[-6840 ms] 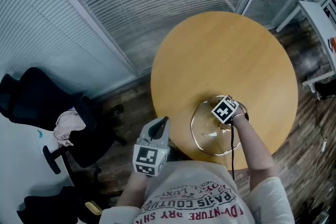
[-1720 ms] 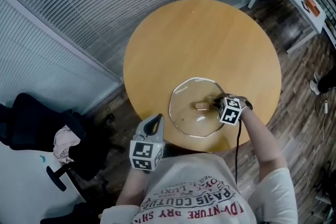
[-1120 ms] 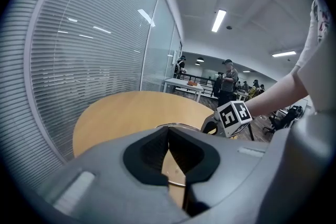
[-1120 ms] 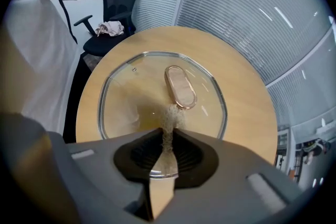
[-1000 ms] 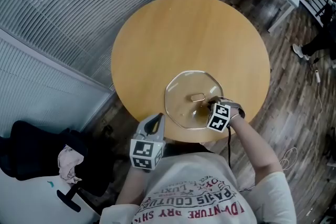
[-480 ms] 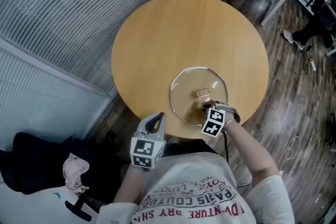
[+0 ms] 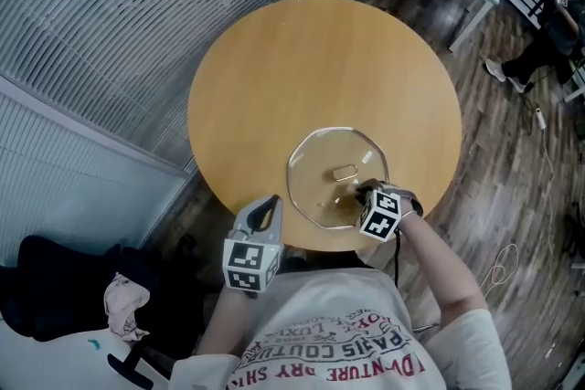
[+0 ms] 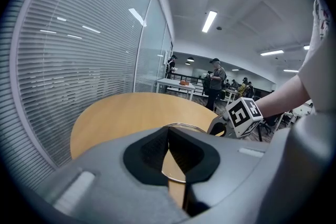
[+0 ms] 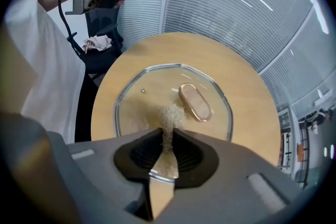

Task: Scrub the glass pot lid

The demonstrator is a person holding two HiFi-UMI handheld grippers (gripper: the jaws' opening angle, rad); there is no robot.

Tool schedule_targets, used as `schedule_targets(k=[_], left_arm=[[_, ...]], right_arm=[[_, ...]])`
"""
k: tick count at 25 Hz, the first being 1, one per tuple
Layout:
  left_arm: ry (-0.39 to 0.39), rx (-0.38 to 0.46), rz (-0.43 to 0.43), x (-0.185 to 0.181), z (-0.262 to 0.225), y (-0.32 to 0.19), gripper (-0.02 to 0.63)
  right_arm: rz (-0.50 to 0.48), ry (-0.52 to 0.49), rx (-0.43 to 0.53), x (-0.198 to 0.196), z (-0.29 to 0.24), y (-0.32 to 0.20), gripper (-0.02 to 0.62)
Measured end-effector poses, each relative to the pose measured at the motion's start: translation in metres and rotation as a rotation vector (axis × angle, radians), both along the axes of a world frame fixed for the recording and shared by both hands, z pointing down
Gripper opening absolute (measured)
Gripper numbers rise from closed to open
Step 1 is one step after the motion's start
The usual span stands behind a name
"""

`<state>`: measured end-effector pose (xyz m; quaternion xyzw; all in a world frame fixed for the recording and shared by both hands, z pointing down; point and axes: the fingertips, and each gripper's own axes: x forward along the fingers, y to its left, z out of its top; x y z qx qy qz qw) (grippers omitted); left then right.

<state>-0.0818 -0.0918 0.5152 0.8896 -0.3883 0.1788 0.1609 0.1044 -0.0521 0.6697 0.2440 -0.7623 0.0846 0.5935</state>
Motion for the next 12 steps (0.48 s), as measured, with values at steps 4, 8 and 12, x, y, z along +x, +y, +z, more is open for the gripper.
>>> schedule_targets(k=[4, 8, 12], left_arm=[[0.008, 0.009, -0.034, 0.019, -0.004, -0.007, 0.008], [0.013, 0.010, -0.099, 0.041, -0.010, -0.019, 0.008], [-0.007, -0.006, -0.152, 0.054, -0.007, -0.026, 0.008]], right_arm=[[0.017, 0.009, -0.001, 0.042, 0.000, -0.011, 0.060], [-0.026, -0.021, 0.024, 0.069, -0.006, -0.045, 0.060], [-0.117, -0.038, 0.071, 0.074, -0.008, -0.089, 0.060]])
